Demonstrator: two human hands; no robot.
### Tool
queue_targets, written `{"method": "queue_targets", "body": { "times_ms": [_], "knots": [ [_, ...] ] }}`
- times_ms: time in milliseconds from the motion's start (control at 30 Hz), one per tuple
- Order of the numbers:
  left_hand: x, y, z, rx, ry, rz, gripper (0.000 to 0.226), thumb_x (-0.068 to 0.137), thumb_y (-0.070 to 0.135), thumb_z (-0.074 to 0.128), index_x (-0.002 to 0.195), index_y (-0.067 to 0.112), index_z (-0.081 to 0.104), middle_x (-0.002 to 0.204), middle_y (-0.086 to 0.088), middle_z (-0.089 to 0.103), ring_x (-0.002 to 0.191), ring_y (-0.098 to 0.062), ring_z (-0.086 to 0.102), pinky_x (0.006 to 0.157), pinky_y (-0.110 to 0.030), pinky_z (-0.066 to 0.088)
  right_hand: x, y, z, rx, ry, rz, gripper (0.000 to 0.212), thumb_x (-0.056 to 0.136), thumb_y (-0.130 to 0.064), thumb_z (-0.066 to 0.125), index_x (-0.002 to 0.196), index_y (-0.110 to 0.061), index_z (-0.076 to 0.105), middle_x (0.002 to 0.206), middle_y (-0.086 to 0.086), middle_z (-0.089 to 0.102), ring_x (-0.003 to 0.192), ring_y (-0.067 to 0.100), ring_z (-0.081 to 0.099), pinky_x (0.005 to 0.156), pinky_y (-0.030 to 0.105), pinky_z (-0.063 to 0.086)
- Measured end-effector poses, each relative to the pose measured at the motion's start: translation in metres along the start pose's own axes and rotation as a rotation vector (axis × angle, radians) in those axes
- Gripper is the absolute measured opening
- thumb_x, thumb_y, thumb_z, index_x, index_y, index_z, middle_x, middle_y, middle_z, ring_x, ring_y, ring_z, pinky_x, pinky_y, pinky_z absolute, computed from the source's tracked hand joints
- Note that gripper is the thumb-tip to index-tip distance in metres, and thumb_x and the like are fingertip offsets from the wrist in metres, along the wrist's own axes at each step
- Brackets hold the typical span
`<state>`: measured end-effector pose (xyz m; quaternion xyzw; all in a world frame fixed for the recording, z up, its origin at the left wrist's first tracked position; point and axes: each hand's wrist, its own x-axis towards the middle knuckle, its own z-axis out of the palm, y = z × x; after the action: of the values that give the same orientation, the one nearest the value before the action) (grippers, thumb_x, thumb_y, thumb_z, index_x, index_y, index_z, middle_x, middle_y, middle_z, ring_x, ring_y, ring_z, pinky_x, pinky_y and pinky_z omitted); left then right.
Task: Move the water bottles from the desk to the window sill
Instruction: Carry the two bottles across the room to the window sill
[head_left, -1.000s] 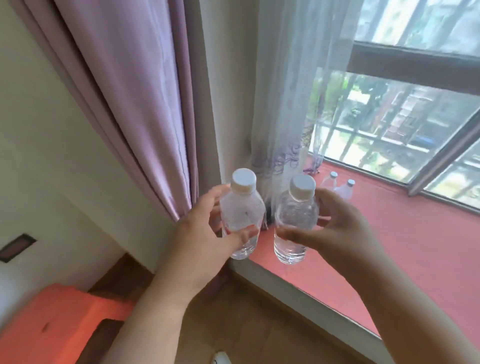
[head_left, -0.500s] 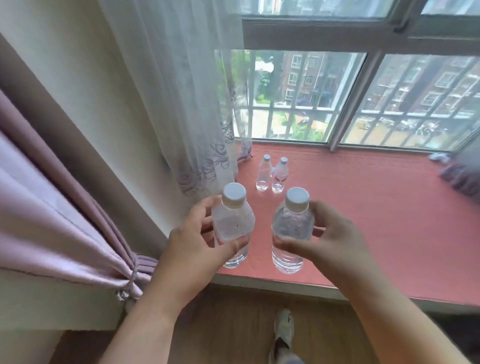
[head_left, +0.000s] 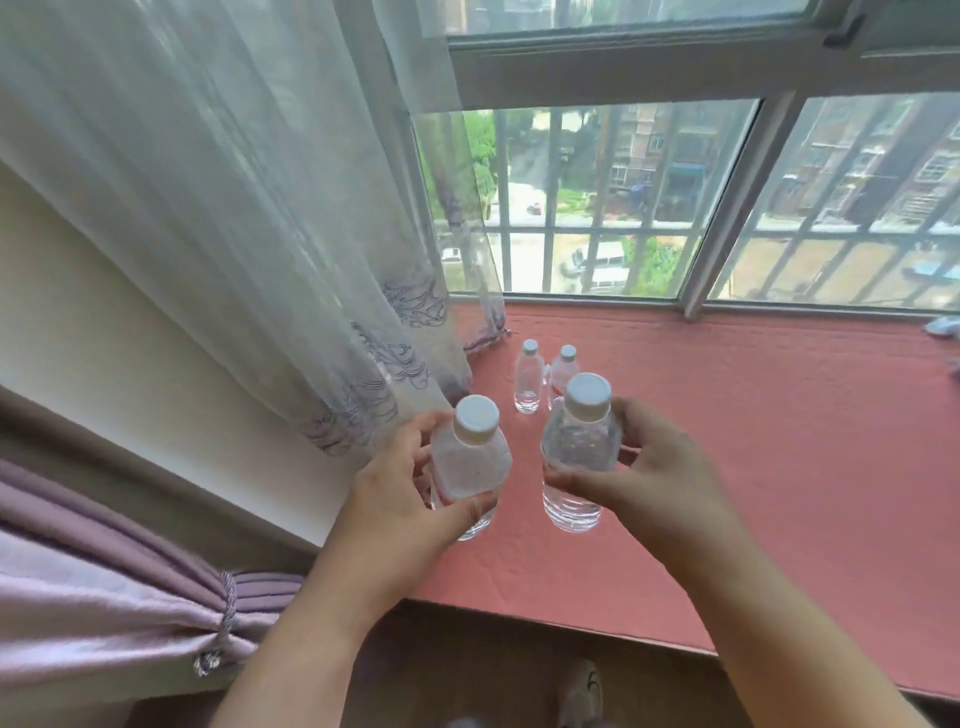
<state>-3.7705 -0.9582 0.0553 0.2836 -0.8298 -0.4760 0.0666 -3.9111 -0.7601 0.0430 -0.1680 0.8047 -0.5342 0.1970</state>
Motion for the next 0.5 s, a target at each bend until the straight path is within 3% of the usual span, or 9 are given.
{"method": "queue_targets", "body": {
  "times_ms": [200, 333, 367, 500],
  "knots": [
    [0.025, -0.015, 0.031, 0.014, -0.024, -0.049, 0.077, 0.067, 0.045, 0.093, 0.125, 0.064, 0.046, 0.113, 0.033, 0.065, 0.104, 0.013, 0.062, 0.088, -0.019, 0.047, 0.034, 0.032, -0.008, 0.004, -0.006, 0.044, 0.066, 0.06, -0.024, 0.097, 0.116, -0.038, 0.065, 0.105, -0.021, 0.072, 0.095, -0.011, 0.063, 0.077, 0.019, 0.047],
    [0.048, -0.034, 0.046, 0.03, -0.09, -0.089, 0.076, 0.067, 0.042, 0.093, 0.129, 0.055, 0.049, 0.116, 0.028, 0.067, 0.104, 0.01, 0.064, 0.095, -0.026, 0.052, 0.049, 0.057, -0.007, 0.015, 0.009, 0.093, 0.066, 0.061, -0.018, 0.096, 0.116, -0.038, 0.065, 0.106, -0.019, 0.072, 0.093, -0.014, 0.062, 0.071, 0.007, 0.046],
    [0.056, -0.038, 0.049, 0.036, -0.109, -0.091, 0.076, 0.067, 0.041, 0.093, 0.128, 0.054, 0.05, 0.116, 0.028, 0.066, 0.104, 0.008, 0.064, 0.097, -0.028, 0.052, 0.054, 0.064, -0.005, 0.017, 0.013, 0.109, 0.067, 0.06, -0.018, 0.096, 0.117, -0.038, 0.065, 0.108, -0.018, 0.072, 0.094, -0.011, 0.064, 0.074, 0.008, 0.048],
    [0.09, -0.058, 0.064, 0.084, -0.168, -0.071, 0.074, 0.069, 0.038, 0.091, 0.127, 0.055, 0.049, 0.117, 0.029, 0.064, 0.106, 0.005, 0.063, 0.098, -0.031, 0.053, 0.068, 0.093, 0.007, 0.016, 0.079, 0.173, 0.077, 0.057, -0.024, 0.097, 0.124, -0.038, 0.062, 0.12, -0.016, 0.065, 0.108, 0.004, 0.064, 0.094, 0.035, 0.054]
  ]
}}
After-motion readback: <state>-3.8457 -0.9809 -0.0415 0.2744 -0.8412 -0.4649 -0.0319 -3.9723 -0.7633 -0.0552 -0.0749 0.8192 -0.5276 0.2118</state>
